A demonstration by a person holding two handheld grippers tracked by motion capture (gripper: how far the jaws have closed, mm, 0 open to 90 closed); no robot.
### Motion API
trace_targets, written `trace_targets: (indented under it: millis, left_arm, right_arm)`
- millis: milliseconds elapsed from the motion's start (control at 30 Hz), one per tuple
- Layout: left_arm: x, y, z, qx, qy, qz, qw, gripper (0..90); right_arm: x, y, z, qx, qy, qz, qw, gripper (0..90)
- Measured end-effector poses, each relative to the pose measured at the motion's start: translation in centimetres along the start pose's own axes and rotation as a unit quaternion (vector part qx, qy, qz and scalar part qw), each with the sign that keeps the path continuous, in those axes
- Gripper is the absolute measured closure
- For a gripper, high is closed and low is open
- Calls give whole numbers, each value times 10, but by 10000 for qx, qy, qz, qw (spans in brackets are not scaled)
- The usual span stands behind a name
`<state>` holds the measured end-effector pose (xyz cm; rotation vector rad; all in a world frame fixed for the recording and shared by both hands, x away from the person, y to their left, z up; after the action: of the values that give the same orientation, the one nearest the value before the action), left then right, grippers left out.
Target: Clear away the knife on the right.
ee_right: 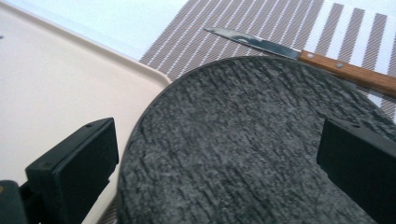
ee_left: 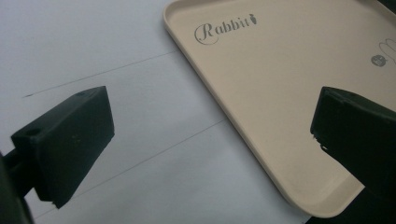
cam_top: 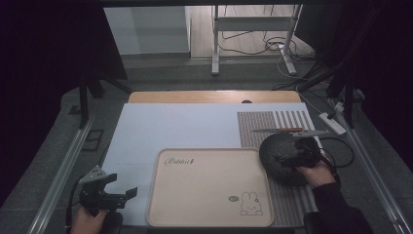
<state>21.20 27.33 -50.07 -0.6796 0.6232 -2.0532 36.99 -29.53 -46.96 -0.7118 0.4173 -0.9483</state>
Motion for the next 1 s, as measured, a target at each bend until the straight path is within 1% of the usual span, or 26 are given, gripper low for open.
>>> trace_targets:
  millis: [67,167,200,267,333,500,700,867,1000]
  left_arm:
    - [0,0,0,0,-2,2,10000,0]
    - [0,0,0,-5,1,4,10000,0]
    - [0,0,0,-2,-1,2,10000,0]
    - [0,0,0,-3,-2,1,10000,0]
    - [0,0,0,6,-8,0,10000,0]
    - [0,0,0,5,-9,2,10000,0]
    - [0,0,0,3,-19,-1,10000,0]
    - [0,0,0,9,-21,1,10000,0]
    - [0,0,0,9,-23,-3,10000,0]
  right_arm:
    - [3,2,3,-44,4,-13,10000,0]
    - [9,5,6,-80,104,9,9999,0]
    - [11,7,7,-101,93,1,9999,0]
    - [15,9,9,-134,104,-66,9998,0]
    - [20,12,11,-148,165,-52,9997,0]
    - [30,17,17,-229,219,-183,9993,0]
    - [40,26,22,-377,240,-275,9986,0]
    - [49,33,27,-393,322,-293,9983,0]
    - [58,39,30,-430,380,-370,9977,0]
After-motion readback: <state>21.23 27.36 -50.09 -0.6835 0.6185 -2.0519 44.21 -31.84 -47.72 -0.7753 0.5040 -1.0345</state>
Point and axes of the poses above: each handheld gripper's, and its own axes: y roughly forward along the jaws, z roughly out of its top, x roughly to its right, the point moved 2 cm from there along y, roughly forward along the jaws, and after that the axes turned 1 degree about x, right-handed, at the moved point
